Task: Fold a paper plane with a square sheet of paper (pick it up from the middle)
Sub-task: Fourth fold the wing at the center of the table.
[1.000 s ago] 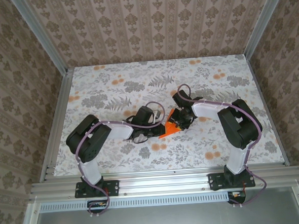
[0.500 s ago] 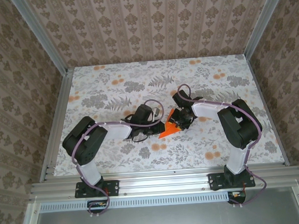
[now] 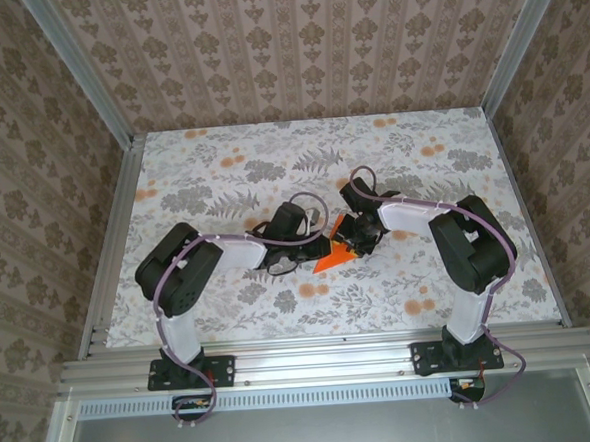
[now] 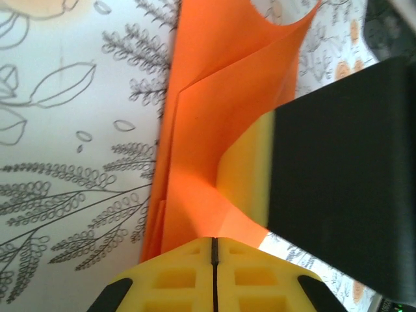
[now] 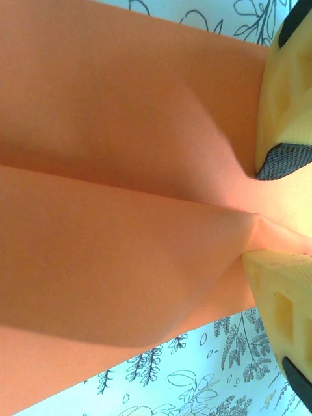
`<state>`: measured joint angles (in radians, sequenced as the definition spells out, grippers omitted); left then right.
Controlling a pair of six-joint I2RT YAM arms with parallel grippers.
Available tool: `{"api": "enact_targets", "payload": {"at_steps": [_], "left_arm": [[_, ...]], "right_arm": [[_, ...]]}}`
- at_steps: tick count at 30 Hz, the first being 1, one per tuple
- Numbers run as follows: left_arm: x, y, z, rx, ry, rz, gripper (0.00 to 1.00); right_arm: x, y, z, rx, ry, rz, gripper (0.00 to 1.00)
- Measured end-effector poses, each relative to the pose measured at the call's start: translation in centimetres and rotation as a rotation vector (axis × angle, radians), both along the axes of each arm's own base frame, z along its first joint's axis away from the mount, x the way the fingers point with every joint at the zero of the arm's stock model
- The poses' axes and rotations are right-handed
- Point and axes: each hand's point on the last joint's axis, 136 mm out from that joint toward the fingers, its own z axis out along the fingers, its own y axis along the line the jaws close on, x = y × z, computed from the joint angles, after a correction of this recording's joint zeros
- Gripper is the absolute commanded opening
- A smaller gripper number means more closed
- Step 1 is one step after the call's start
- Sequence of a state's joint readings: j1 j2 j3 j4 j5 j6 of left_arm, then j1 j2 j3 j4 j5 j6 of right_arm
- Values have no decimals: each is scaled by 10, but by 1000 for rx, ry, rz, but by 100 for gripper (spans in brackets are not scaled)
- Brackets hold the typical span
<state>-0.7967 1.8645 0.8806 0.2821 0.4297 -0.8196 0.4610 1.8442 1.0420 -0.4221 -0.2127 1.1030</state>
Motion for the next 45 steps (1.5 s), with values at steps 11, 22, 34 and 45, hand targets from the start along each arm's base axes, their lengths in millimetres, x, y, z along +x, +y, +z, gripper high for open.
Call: {"api": "enact_targets", "payload": {"at_steps": [11, 22, 34, 45], "left_arm": [[-1, 2, -9, 26, 25, 1, 5], [-3, 3, -11, 32, 28, -3, 3], [-3, 3, -10, 49, 26, -18, 3], [-4, 3, -10, 64, 30, -32, 8]], "right_arm": [[2, 2, 4, 9, -19, 17, 51], [-2, -36, 35, -8, -178, 135, 58], [9, 5, 56, 149, -345, 313, 18], [1, 19, 22, 175, -267, 352, 15]]}}
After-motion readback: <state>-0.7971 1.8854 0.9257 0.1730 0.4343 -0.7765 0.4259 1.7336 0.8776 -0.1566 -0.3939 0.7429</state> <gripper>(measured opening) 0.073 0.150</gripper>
